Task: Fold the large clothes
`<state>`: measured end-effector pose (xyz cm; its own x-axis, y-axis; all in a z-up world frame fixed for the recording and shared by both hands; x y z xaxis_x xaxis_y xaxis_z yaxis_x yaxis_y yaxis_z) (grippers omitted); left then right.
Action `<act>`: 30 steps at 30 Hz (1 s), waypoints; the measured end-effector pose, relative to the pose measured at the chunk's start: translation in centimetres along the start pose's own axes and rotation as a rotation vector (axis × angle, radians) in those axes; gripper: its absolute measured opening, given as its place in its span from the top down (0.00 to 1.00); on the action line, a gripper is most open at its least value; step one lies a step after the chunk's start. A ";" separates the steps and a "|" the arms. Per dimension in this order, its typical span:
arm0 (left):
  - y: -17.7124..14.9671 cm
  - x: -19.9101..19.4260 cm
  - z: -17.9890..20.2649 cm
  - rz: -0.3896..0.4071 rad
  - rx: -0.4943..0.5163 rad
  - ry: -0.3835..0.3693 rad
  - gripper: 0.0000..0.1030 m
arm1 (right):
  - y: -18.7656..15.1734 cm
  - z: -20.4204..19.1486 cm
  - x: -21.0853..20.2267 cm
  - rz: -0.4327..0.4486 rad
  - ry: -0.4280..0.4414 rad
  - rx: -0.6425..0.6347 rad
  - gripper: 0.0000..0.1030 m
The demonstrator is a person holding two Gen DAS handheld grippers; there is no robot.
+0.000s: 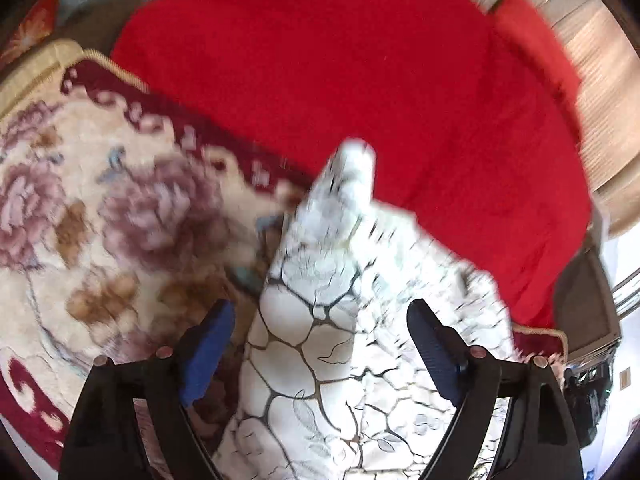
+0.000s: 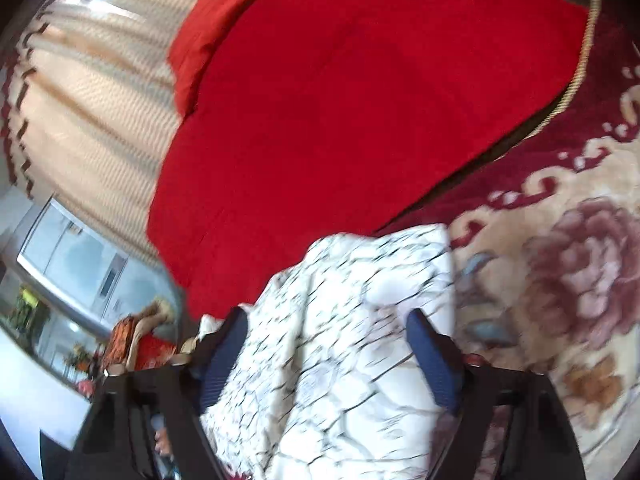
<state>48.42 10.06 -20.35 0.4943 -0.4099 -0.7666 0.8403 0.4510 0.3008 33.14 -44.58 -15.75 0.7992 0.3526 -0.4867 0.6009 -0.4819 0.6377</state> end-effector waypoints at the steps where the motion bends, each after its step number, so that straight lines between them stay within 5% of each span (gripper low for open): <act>1: 0.1 1.1 0.1 -0.015 -0.004 0.029 0.15 | -0.3 -0.6 0.4 -0.012 -0.014 -0.014 0.32; 4: 0.2 3.3 1.0 0.004 0.037 0.084 0.15 | -0.9 -0.7 2.3 -0.054 -0.016 0.040 0.43; 6: -0.1 4.1 1.7 0.021 0.096 0.162 0.40 | -1.2 -0.8 4.0 -0.104 -0.017 0.092 0.44; 7: -0.3 4.7 2.1 0.019 0.139 0.210 0.71 | -1.3 -1.1 4.8 -0.125 -0.011 0.096 0.44; 10: -1.0 5.1 2.1 0.037 0.180 0.253 0.88 | -1.8 -2.3 7.1 -0.175 -0.052 0.069 0.44; 14: -0.5 3.4 0.7 0.094 0.120 0.258 0.94 | -3.7 -0.9 10.7 -0.236 -0.123 0.051 0.43; 20: 0.8 0.8 -1.2 0.146 0.035 0.267 0.94 | -2.9 -0.3 9.0 -0.162 -0.033 0.080 0.43; 24: 0.7 2.2 -1.8 0.075 0.002 0.323 0.91 | -2.7 -2.3 8.2 -0.172 0.000 0.003 0.42; 27: 0.7 0.7 -2.4 0.083 -0.085 0.261 0.90 | -3.5 -3.4 8.9 -0.222 0.009 -0.028 0.42; 30: -0.3 -1.5 -0.4 0.127 -0.003 0.277 0.89 | -3.9 -4.9 8.8 -0.217 0.041 -0.069 0.48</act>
<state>47.35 10.88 -19.47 0.5156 -0.1186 -0.8486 0.7748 0.4874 0.4027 37.89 -35.61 -19.62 0.6502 0.4750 -0.5930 0.7568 -0.3358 0.5608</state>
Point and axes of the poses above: each gripper's, at about its wrist camera, not at the fingertips, and x roughly the way its jaws point, z to its right, y to its top, the point moved 1 cm from there along x, roughly the way its jaws point, and after that the axes turned 13 degrees about -x, right-handed, at the moved point
